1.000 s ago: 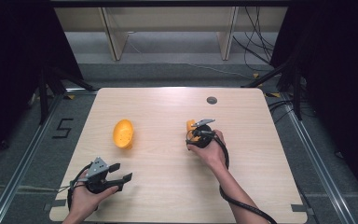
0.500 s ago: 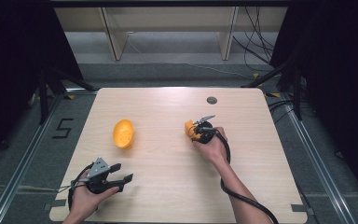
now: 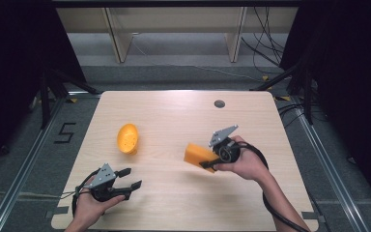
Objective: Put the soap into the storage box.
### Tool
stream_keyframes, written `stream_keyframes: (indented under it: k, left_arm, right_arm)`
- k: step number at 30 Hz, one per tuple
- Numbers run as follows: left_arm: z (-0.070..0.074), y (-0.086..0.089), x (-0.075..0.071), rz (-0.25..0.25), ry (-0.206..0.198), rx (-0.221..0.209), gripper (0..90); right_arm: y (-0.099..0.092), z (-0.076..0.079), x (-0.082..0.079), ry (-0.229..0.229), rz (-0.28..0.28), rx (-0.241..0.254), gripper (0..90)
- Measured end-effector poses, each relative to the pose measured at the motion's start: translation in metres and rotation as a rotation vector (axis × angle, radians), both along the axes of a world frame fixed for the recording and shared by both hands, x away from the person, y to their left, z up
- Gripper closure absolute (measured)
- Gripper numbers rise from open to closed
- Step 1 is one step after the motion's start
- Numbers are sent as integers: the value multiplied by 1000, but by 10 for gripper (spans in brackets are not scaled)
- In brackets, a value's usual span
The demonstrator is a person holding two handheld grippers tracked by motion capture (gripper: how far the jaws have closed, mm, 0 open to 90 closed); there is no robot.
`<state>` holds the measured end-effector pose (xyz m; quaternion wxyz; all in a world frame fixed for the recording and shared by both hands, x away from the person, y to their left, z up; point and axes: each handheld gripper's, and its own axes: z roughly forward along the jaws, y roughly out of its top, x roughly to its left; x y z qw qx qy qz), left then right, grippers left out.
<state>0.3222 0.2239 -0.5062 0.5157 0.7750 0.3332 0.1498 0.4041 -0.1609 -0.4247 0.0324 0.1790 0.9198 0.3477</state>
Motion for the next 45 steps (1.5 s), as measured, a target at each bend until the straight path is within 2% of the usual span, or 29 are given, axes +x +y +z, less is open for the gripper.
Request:
stream_keyframes:
  k: [2, 4, 5, 6, 7, 9, 10, 12, 14, 15, 16, 17, 18, 20, 22, 23, 24, 25, 28, 30, 31, 33, 34, 38, 40, 41, 42, 44, 45]
  left_arm:
    - [1, -7, -2, -68, 5, -28, 292]
    - [5, -15, -3, -142, -16, -53, 265]
    - [7, -18, -4, -155, -24, -56, 250]
    - [7, -18, -4, -155, -24, -56, 238]
    - [12, -27, -6, -210, -36, -66, 226]
    - [17, -35, -9, -253, -21, -97, 222]
    - [19, -39, -8, -293, -32, -106, 222]
    - [21, -43, -8, -312, -31, -108, 226]
    - [27, -49, -4, -355, -69, -74, 237]
    - [28, -52, -5, -344, -49, -84, 241]
    - [28, -52, -5, -344, -49, -84, 244]
    - [31, -55, -1, -388, -79, -74, 246]
    - [31, -55, -1, -388, -79, -74, 249]
    - [35, -63, 1, -418, -55, -111, 254]
    - [35, -68, 2, -440, -79, -82, 256]
    - [36, -69, 3, -447, -87, -63, 257]
    - [36, -69, 3, -447, -87, -63, 259]
    - [36, -73, 3, -465, -100, -45, 260]
    - [37, -78, 2, -490, -99, -32, 273]
    - [36, -80, 2, -495, -95, -36, 280]
    - [36, -83, 3, -518, -90, -48, 294]
    - [37, -84, 3, -528, -88, -37, 306]
    - [37, -84, 3, -528, -88, -37, 316]
    - [36, -89, 3, -549, -91, -32, 356]
    - [34, -91, 2, -571, -77, -20, 399]
    - [34, -91, 2, -571, -77, -20, 408]
    - [32, -93, 1, -581, -73, -19, 416]
    - [32, -93, 1, -586, -80, -10, 426]
    - [32, -94, 2, -598, -88, -12, 448]
  right_arm:
    - [-1, 2, -25, -12, 76, 17, 619]
    - [-1, 4, -38, -7, 98, 8, 619]
    - [1, 5, -44, -8, 111, 7, 619]
    - [1, 5, -44, -8, 111, 7, 619]
    - [4, 8, -53, -16, 152, 11, 619]
    - [9, 9, -59, -24, 177, 11, 619]
    - [11, 10, -63, -20, 174, 1, 619]
    - [14, 10, -65, -28, 178, -5, 619]
    - [20, 11, -67, -39, 213, 0, 619]
    - [21, 11, -66, -51, 217, -5, 619]
    - [23, 11, -67, -45, 218, 0, 619]
    - [24, 11, -67, -38, 202, -6, 619]
    - [24, 11, -67, -38, 202, -6, 619]
    - [29, 7, -66, -38, 240, 2, 619]
    - [31, 5, -66, -27, 233, -8, 619]
    - [33, 3, -65, -40, 255, -4, 619]
    - [33, 3, -65, -40, 255, -4, 619]
    - [34, 2, -66, -18, 239, -15, 619]
    - [35, 1, -66, -17, 239, -18, 619]
    - [36, 1, -66, -25, 252, -14, 619]
    - [38, 0, -67, -23, 261, -17, 619]
    - [40, -1, -68, -23, 270, -29, 619]
    - [42, -2, -67, -45, 301, -21, 619]
    - [42, -3, -70, -10, 285, -26, 619]
    - [43, -3, -71, 2, 274, -37, 619]
    - [43, -3, -71, 2, 274, -37, 619]
    - [44, -4, -69, -27, 296, -40, 619]
    - [46, -4, -68, -22, 321, -22, 618]
    - [46, -3, -69, -32, 309, -37, 618]
